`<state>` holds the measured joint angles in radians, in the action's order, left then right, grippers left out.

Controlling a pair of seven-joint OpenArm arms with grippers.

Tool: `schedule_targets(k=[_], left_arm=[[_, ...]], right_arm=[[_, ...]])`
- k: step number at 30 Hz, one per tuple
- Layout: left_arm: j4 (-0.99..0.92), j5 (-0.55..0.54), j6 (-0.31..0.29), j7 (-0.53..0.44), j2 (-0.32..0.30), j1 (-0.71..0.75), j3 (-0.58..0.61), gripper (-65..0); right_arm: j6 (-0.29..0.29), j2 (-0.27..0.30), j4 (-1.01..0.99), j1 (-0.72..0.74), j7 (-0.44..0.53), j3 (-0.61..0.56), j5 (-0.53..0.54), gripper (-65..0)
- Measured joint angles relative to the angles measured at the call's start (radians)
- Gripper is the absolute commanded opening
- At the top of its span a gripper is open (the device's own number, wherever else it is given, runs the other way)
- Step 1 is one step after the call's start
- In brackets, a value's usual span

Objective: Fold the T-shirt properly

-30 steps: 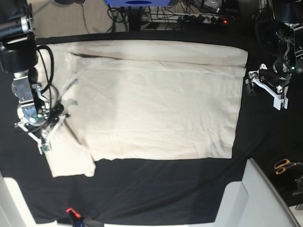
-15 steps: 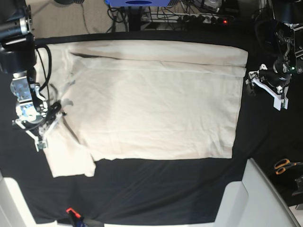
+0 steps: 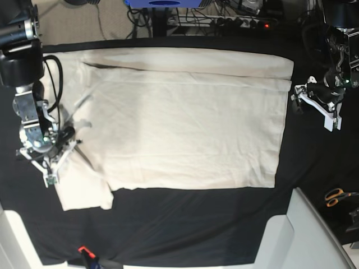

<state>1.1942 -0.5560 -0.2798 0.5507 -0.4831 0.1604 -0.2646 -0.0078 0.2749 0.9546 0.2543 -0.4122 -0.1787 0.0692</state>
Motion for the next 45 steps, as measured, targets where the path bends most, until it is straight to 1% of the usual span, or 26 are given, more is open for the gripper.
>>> schedule_targets(k=[2,3,5,7,8,9,11,12,14,15,17,18,19,21,23,26,28,30,36,37,38,40,41,43,44,45], left_arm=[[-0.003,0.002,0.000,0.000,0.000,-0.024,0.000,-24.2],[-0.002,0.010,0.000,-0.002,-0.001,-0.037,0.000,-25.8],[0.007,0.116,-0.008,-0.003,0.000,-0.060,0.002,-32.9],[-0.008,0.242,0.002,0.001,-0.005,-0.105,0.056,-41.1],[-0.028,0.283,-0.005,0.005,-0.005,-0.138,0.090,-43.6],[-0.055,0.289,-0.011,0.000,0.001,-0.174,0.112,-44.4],[-0.129,0.264,-0.011,-0.003,0.030,-0.251,0.126,-42.1],[-0.184,0.248,-0.008,-0.008,0.045,-0.295,0.122,-39.5],[-0.289,0.204,-0.015,-0.005,0.056,-0.369,0.121,-29.9],[-0.338,0.185,-0.008,-0.005,0.055,-0.402,0.122,-25.2],[-0.414,0.159,-0.004,-0.003,0.046,-0.460,0.121,-13.3],[-0.442,0.151,-0.004,-0.004,0.045,-0.486,0.121,-9.2],[-0.464,0.156,-0.003,-0.008,0.050,-0.512,0.121,-6.7],[-0.510,0.182,0.000,-0.026,0.072,-0.569,0.121,-6.4],[-0.571,0.230,-0.008,-0.106,0.105,-0.629,0.121,-6.4],[-0.767,0.343,-0.008,-0.177,0.152,-0.742,0.122,-6.4],[-0.916,0.406,-0.008,-0.273,0.171,-0.799,0.121,-6.4],[-0.998,0.442,-0.005,-0.357,0.182,-0.824,0.118,-6.4],[-1.033,0.443,-0.008,-0.384,0.183,-0.833,0.111,-6.6],[-1.028,0.438,-0.008,-0.395,0.183,-0.823,0.110,-6.9],[-1.023,0.432,-0.008,-0.409,0.185,-0.811,0.110,-9.2],[-1.012,0.434,0.006,-0.444,0.198,-0.790,0.110,-18.3],[-1.011,0.436,0.002,-0.459,0.201,-0.780,0.108,-23.2],[-1.008,0.396,-0.053,-0.462,0.200,-0.768,0.107,-30.8],[-1.007,0.358,-0.078,-0.469,0.201,-0.757,0.106,-33.2],[-1.004,0.310,-0.091,-0.470,0.204,-0.748,0.106,-34.9]], right_arm=[[0.000,0.000,0.008,0.002,-0.029,0.000,0.000,-64.8],[0.000,0.000,0.011,0.000,-0.032,0.000,0.000,-64.8],[0.000,0.000,0.012,-0.003,-0.035,0.000,0.000,-64.8],[0.000,0.002,0.013,-0.003,-0.034,0.000,0.000,-64.8],[0.000,0.002,0.014,-0.002,-0.034,0.000,0.000,-64.8],[0.000,0.002,0.014,0.000,-0.032,0.000,0.000,-64.8],[0.001,0.001,0.014,0.000,-0.034,-0.001,0.000,-64.8],[0.000,0.002,0.014,0.000,-0.034,-0.002,0.000,-64.8],[0.000,0.004,0.014,-0.003,-0.035,-0.002,-0.002,-64.8],[0.000,0.003,0.014,-0.003,-0.035,-0.002,-0.002,-64.8],[0.001,0.002,0.014,-0.003,-0.036,-0.002,-0.003,-64.8],[0.003,0.005,0.014,-0.003,-0.034,-0.003,-0.002,-64.8],[0.006,0.010,0.014,-0.003,-0.032,-0.003,-0.001,-64.8],[0.004,0.021,0.014,-0.003,-0.035,-0.003,0.000,-64.8],[-0.001,0.026,0.014,-0.005,-0.035,-0.002,-0.004,-64.8],[0.000,0.025,0.019,-0.016,-0.034,-0.002,0.000,-64.8],[0.001,0.023,0.019,-0.021,-0.033,-0.003,0.000,-64.8],[0.001,0.021,0.019,-0.020,-0.035,-0.004,0.000,-64.8],[0.000,0.024,0.020,-0.026,-0.030,-0.004,0.000,-64.8],[0.000,0.024,0.026,-0.029,-0.032,-0.004,0.001,-64.8],[0.000,0.024,0.039,-0.034,-0.034,-0.004,0.000,-64.8],[0.000,0.026,0.063,-0.042,-0.034,-0.004,0.000,-64.8],[0.000,0.026,0.076,-0.045,-0.034,-0.004,0.000,-64.8],[0.000,0.024,0.095,-0.049,-0.034,-0.004,0.000,-64.8],[0.000,0.024,0.100,-0.050,-0.034,-0.004,0.000,-64.8],[0.000,0.024,0.100,-0.050,-0.035,-0.004,0.000,-64.8]])
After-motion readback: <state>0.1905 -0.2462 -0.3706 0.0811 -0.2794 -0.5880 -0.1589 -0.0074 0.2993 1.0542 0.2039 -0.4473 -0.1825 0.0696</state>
